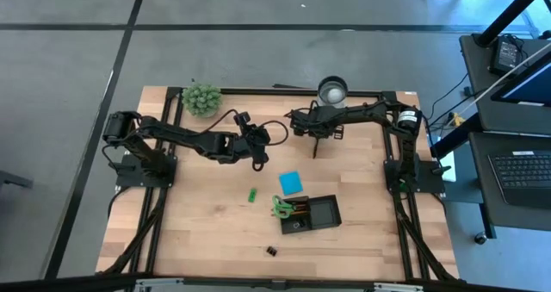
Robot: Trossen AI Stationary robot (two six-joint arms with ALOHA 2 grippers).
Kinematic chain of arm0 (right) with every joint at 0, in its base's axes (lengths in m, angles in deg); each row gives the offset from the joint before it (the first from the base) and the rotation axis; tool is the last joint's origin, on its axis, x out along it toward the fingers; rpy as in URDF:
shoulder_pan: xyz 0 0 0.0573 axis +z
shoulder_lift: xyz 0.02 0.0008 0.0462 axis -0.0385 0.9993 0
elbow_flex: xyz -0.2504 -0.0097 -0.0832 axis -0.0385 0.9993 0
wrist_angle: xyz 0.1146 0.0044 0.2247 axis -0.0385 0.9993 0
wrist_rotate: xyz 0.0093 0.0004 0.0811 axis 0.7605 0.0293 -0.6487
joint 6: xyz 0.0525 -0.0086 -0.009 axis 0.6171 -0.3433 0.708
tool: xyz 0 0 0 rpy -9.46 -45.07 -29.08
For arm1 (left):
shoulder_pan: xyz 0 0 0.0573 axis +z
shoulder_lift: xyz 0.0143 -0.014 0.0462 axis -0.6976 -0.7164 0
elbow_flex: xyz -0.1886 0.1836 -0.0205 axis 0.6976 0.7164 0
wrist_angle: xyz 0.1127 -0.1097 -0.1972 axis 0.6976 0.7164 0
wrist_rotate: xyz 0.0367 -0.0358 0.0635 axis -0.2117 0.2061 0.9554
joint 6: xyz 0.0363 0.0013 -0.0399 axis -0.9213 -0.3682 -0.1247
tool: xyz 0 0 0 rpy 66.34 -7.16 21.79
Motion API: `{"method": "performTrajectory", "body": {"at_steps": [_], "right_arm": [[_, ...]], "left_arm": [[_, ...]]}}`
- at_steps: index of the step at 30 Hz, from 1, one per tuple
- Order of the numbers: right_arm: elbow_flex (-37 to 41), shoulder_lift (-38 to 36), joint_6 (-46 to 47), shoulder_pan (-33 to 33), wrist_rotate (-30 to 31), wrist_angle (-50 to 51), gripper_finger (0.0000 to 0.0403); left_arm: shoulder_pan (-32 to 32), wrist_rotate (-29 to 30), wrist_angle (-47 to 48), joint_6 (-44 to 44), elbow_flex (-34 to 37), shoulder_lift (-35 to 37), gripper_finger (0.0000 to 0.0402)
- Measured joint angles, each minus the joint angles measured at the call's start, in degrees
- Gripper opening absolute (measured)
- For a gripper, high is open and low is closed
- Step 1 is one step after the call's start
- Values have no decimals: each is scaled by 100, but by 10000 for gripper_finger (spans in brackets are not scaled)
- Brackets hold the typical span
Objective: Pick and place office supplies into organizer
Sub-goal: Put the pen into the top left slot of the desk organizer
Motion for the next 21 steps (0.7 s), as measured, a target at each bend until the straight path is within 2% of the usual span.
{"method": "performTrajectory", "body": {"at_steps": [8, 21], "right_arm": [[-96, 20, -819, 74, 166, 103, 41], [-1104, 70, -2288, 138, -19, 590, 36]], "left_arm": [[31, -22, 2, -1, 0, 0, 58], [31, -33, 4, -2, 0, 0, 58]]}}
